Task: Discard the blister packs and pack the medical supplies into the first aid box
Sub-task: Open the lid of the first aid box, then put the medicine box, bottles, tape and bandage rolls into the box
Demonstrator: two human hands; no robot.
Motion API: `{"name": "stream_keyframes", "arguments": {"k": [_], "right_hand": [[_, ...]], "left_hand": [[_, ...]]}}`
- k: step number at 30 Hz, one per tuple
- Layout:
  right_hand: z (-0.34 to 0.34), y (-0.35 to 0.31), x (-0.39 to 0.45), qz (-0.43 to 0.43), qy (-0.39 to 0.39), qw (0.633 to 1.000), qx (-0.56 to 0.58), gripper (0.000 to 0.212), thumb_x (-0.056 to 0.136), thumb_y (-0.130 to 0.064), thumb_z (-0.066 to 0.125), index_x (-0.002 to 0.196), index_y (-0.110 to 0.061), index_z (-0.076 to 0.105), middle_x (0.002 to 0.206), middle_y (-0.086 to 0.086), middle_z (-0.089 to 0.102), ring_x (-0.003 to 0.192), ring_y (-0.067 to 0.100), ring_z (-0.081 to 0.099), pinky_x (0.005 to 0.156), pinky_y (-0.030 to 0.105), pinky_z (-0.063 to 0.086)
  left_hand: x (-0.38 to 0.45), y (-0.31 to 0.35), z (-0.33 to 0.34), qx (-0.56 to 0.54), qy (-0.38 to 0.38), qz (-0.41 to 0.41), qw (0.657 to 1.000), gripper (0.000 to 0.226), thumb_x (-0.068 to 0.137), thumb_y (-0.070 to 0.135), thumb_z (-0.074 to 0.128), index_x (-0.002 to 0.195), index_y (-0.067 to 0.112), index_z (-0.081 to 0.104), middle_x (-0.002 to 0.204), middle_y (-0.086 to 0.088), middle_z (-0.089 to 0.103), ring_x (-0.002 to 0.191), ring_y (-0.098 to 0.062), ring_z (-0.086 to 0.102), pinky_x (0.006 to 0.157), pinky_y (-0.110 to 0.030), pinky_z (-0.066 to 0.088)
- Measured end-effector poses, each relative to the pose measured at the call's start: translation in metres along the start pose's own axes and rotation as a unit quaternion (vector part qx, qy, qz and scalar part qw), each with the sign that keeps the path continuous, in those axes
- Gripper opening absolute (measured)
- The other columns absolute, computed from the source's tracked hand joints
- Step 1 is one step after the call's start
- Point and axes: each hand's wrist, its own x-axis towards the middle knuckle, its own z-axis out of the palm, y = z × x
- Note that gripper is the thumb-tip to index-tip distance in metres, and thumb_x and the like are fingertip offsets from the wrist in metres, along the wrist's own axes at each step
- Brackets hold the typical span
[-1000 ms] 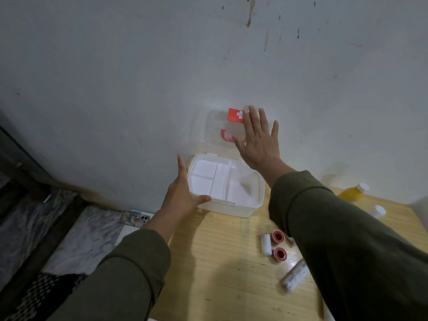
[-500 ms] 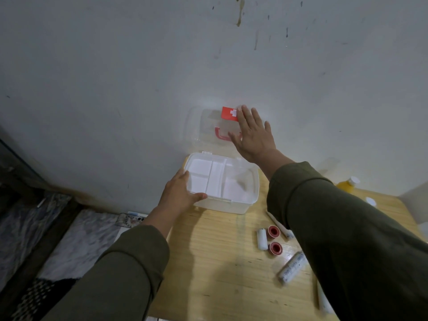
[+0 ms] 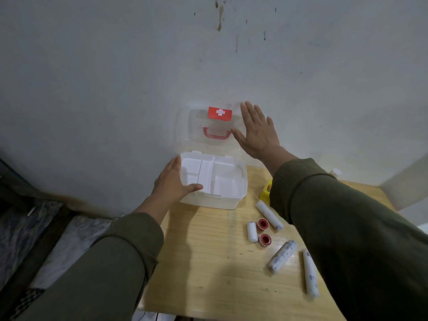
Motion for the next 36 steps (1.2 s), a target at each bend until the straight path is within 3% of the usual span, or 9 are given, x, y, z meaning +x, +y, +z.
{"name": "stream_keyframes", "arguments": {"k": [14, 21, 26, 31, 36], "right_hand": [[-0.018, 0.075, -0.117, 0.078, -0.002, 0.997, 0.019, 0.073, 0.095, -0.046, 0.039, 0.150, -0.014, 0.003, 0.159, 0.006, 0.008, 0.147, 0.024, 0.008, 0.117, 0.046, 0.016], [0.007, 0.121, -0.177, 0.129, -0.038, 0.990, 0.036, 0.082, 0.090, -0.046, 0.051, 0.150, -0.015, 0.004, 0.158, 0.006, 0.015, 0.145, 0.024, 0.014, 0.116, 0.048, 0.020], [0.033, 0.145, -0.190, 0.168, -0.050, 0.982, 0.076, 0.090, 0.083, -0.038, 0.065, 0.149, -0.012, 0.010, 0.155, 0.008, 0.022, 0.143, 0.026, 0.020, 0.113, 0.041, 0.024], [0.060, 0.156, -0.184, 0.228, -0.078, 0.958, 0.154, 0.099, 0.076, -0.031, 0.074, 0.150, -0.015, 0.009, 0.155, 0.009, 0.024, 0.141, 0.026, 0.024, 0.113, 0.036, 0.025], [0.081, 0.159, -0.178, 0.255, -0.113, 0.943, 0.183, 0.105, 0.073, -0.027, 0.078, 0.150, -0.013, 0.008, 0.155, 0.010, 0.023, 0.141, 0.024, 0.023, 0.112, 0.031, 0.023]], "left_hand": [[-0.039, 0.101, 0.045, -0.005, -0.020, 0.111, 0.994, 0.104, 0.074, 0.047, 0.074, 0.152, 0.015, 0.013, 0.160, -0.002, 0.017, 0.146, -0.022, 0.019, 0.116, -0.037, 0.023], [-0.039, 0.144, 0.094, 0.024, -0.084, 0.150, 0.985, 0.099, 0.075, 0.041, 0.076, 0.151, 0.015, 0.019, 0.158, -0.006, 0.022, 0.145, -0.024, 0.022, 0.116, -0.034, 0.022], [-0.014, 0.165, 0.131, 0.033, -0.141, 0.175, 0.974, 0.099, 0.074, 0.034, 0.078, 0.151, 0.014, 0.019, 0.157, -0.006, 0.023, 0.144, -0.024, 0.023, 0.116, -0.033, 0.021], [0.023, 0.172, 0.156, 0.073, -0.189, 0.181, 0.962, 0.102, 0.073, 0.033, 0.079, 0.151, 0.017, 0.015, 0.153, -0.008, 0.032, 0.139, -0.026, 0.033, 0.114, -0.038, 0.030], [0.049, 0.171, 0.172, 0.121, -0.225, 0.185, 0.949, 0.106, 0.076, 0.032, 0.076, 0.152, 0.011, 0.006, 0.159, -0.010, 0.015, 0.144, -0.029, 0.021, 0.117, -0.038, 0.022]]}}
